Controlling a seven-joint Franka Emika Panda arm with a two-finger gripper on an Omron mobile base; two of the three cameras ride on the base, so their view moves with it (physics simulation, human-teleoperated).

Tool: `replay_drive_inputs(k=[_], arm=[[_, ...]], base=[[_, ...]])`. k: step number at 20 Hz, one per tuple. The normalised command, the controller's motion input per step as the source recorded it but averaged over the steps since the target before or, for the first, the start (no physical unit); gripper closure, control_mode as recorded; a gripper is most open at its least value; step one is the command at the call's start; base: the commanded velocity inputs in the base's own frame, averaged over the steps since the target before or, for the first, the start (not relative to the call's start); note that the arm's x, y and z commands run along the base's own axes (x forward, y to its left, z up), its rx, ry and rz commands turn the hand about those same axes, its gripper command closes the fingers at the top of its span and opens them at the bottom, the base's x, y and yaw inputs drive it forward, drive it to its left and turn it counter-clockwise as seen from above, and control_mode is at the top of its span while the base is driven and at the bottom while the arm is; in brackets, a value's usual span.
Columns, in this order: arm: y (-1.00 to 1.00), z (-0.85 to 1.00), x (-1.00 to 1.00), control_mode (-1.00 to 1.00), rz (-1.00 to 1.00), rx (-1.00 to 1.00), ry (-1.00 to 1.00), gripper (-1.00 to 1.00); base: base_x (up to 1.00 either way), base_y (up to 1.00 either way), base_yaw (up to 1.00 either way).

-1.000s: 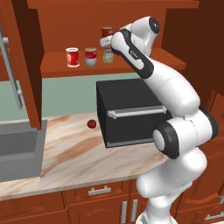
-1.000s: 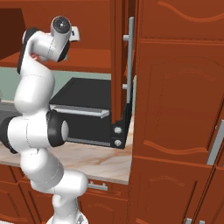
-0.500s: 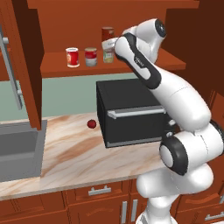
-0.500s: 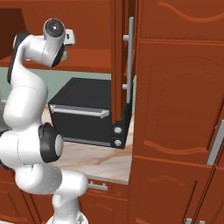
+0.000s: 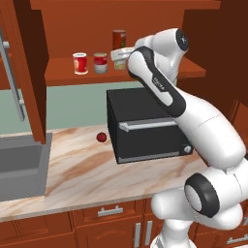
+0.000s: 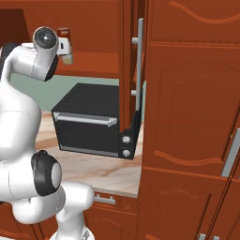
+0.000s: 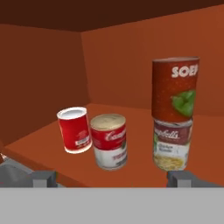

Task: Stack two cans on top of the other two cans in the cabinet.

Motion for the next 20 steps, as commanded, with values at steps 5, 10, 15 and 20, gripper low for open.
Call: replay_drive_inputs(k=[5,10,15,20], arm=[[0.26,0.00,-0.33,-1.00,0.00,0.00,0.10,-1.00],[0.22,-0.11,-0.11,-1.00,0.00,0.00,0.10,-1.00],[0.08,-0.20,0.02,-1.00,0.00,-0.02,0.00,-1.00],[0.04,-0.19,0.16,-1.00,-0.01,-0.07,-0.01,-1.00]], base=[[0.00,0.00,0.00],[0.00,0.00,0.00],[0.00,0.00,0.00],[0.00,0.00,0.00]])
